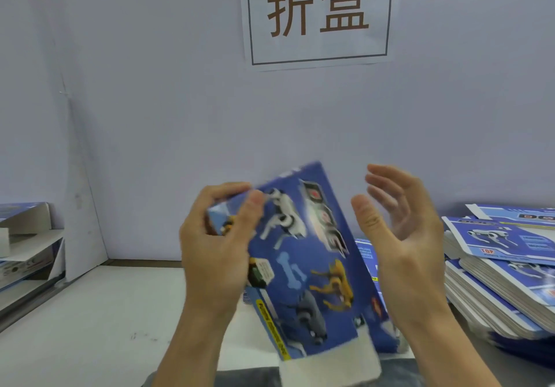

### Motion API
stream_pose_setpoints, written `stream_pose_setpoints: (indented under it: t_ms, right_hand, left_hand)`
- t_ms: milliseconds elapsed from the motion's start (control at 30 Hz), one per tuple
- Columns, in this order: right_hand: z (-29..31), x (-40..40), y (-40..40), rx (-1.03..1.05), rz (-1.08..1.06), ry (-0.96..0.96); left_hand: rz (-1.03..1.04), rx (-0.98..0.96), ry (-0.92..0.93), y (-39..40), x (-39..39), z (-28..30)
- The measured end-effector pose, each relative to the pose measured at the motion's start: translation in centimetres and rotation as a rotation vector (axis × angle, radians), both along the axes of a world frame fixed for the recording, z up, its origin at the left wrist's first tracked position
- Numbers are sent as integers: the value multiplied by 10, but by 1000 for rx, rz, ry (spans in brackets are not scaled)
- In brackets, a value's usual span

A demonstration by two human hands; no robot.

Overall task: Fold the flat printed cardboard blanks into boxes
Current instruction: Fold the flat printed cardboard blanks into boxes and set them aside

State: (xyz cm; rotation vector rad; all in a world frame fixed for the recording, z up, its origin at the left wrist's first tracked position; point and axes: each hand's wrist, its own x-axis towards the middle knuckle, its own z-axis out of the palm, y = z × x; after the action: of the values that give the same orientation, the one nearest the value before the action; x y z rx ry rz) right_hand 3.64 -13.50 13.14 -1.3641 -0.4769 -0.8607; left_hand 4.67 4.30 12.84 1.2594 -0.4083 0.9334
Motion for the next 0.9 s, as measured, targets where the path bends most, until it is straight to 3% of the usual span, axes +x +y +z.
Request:
stream_pose_setpoints:
  t_ms: [167,233,333,400,433,500,600,767,833,900]
  right_hand:
    - [4,-5,8,-66,-303,-160]
    - [5,-10,18,-165,-301,-211]
    - [8,-20,32,-513,-6,125]
    - [4,-22,40,-781,78,460]
    - [1,-22,44,-820,81,568]
    - [-6,-18,51,-712,111,662]
    - [-10,-6,49,-391,240,780]
    - [-13,12,25,277,358,609]
    - [-16,18,10,376,341,538]
    - [-16,20,-2,326,286,500]
  left_hand:
    - [36,-578,70,18,8,-2]
    - [65,-737,120,19,11,-4]
    - [128,-876,234,19,13,-7]
    - [149,-912,294,17,13,-8]
    - [133,-910,316,15,13,-8]
    - [36,-875,367,8,14,-7]
    - [-205,-732,482,-9,13,-8]
    - [-579,-333,649,-28,7,-17]
    - [-624,-181,717,-28,8,-21]
    - [-514,-44,745,-24,10,-23]
